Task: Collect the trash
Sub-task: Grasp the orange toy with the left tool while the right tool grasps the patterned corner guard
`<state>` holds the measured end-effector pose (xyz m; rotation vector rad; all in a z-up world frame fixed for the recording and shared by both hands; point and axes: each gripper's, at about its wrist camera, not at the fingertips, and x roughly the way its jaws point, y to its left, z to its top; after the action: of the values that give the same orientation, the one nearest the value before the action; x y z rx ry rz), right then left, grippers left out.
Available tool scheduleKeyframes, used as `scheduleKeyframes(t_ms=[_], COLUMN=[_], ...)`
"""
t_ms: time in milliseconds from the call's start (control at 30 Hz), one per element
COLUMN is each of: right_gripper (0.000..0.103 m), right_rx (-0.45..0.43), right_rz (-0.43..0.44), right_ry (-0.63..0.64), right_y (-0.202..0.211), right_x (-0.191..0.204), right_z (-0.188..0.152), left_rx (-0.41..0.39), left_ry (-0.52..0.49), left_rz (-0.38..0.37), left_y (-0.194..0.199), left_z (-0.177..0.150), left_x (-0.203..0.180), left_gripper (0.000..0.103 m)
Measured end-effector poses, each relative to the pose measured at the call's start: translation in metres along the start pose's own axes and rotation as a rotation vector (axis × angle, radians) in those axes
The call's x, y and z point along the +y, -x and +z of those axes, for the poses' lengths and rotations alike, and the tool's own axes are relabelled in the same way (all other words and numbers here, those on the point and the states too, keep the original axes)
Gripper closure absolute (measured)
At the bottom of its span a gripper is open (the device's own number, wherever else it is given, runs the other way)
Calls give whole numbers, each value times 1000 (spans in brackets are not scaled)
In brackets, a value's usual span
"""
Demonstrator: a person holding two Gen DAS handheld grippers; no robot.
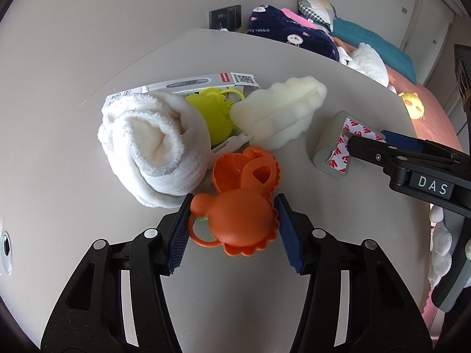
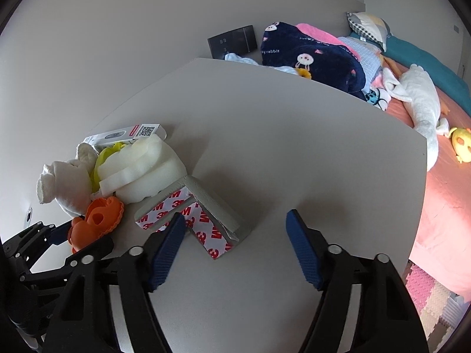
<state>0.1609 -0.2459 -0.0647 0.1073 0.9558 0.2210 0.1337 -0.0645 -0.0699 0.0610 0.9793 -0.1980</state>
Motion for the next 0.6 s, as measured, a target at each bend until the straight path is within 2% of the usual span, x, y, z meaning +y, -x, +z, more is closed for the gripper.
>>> scheduleKeyframes(t_ms=[67, 100, 200, 233, 267, 367, 600], right_gripper=[54, 58, 63, 74, 77, 84, 88], right_rx=[5, 7, 7, 0, -6, 7, -38], right_rz=[43, 62, 49, 36, 37, 56, 36], right_ry=[-14, -11, 11, 14, 10, 4, 17], right_y=[-1, 0, 1, 3, 5, 10, 29], right_x=[-1, 0, 5, 5, 4, 2, 5], right_z=[2, 2, 2, 1, 2, 0, -8], left_rx=[0, 0, 1, 1, 2, 1, -14], left_ry=[0, 1, 1, 0, -1, -7, -25], left_rz=[0, 0, 3, 4, 5, 13, 20], left_y=[0, 0, 0, -1, -1, -1, 5], left_z=[0, 0, 0, 0, 1, 0, 0], left_x=[0, 0, 0, 0, 0, -2, -10], left_gripper=[49, 49, 49, 49, 49, 49, 50])
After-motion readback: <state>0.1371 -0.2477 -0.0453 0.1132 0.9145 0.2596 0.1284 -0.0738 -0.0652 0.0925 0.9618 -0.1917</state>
